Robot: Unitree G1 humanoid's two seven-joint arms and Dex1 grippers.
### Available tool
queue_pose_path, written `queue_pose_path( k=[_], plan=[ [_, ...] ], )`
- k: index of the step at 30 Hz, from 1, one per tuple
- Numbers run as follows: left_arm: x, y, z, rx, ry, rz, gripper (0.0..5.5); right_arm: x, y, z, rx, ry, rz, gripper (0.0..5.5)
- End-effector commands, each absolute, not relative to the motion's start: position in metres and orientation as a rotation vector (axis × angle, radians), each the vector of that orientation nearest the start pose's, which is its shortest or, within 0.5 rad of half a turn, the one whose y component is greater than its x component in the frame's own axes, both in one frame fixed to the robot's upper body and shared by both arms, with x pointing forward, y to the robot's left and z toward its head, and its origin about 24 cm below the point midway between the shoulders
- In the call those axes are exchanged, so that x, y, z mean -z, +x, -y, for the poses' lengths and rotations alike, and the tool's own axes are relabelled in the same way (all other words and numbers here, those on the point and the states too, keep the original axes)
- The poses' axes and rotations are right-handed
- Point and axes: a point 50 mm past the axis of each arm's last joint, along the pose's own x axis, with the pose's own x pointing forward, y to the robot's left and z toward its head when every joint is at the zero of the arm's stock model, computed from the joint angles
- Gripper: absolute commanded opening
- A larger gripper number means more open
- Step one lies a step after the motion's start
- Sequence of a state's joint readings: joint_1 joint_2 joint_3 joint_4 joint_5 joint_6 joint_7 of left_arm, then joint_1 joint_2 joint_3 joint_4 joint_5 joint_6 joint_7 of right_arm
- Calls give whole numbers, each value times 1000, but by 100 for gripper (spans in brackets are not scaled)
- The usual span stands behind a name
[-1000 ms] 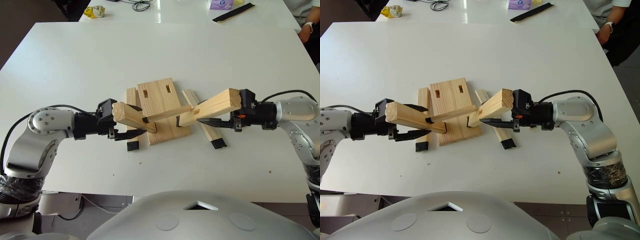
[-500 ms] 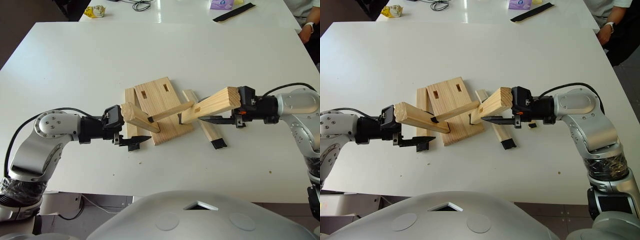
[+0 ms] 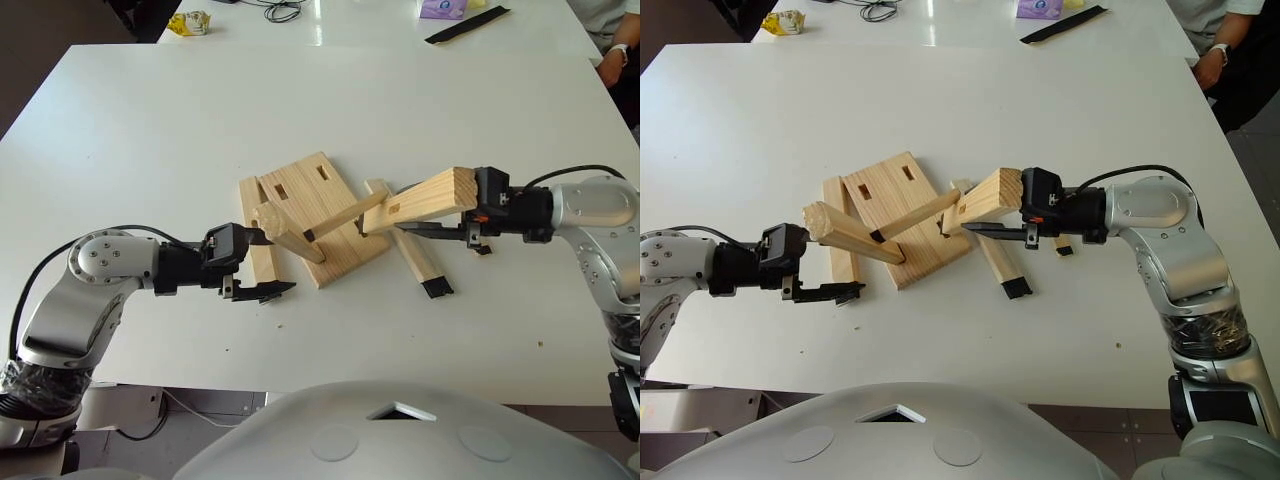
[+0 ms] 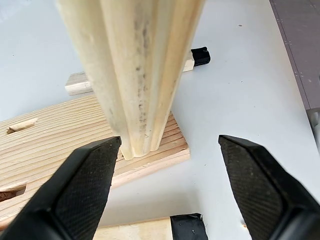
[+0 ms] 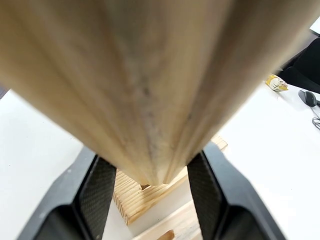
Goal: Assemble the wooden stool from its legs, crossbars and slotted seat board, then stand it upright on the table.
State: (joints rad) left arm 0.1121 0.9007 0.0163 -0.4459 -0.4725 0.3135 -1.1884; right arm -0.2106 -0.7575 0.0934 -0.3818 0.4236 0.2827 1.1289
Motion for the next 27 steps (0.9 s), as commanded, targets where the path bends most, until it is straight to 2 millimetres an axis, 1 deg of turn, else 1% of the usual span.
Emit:
queue_pose_path(
  k=[1,6,11,14,22,27],
  plan=[
    [-121,191,-203,1375,389,-331,363,-152,231,166,-1369,-485,-26,205],
    [-122,191,-202,1384,386,-327,363,-139,223,169,-1389,-487,-79,205],
    [-123,189,-202,1383,384,-321,363,-137,214,169,-1419,-462,-106,205],
    [-123,189,-201,1376,383,-313,363,-140,210,169,-1437,-455,-114,205],
    [-123,187,-193,1349,368,-290,363,-157,204,169,-1492,-432,-138,205],
    [-121,184,-192,1339,365,-294,363,-160,202,172,-1510,-442,-171,205]
  ],
)
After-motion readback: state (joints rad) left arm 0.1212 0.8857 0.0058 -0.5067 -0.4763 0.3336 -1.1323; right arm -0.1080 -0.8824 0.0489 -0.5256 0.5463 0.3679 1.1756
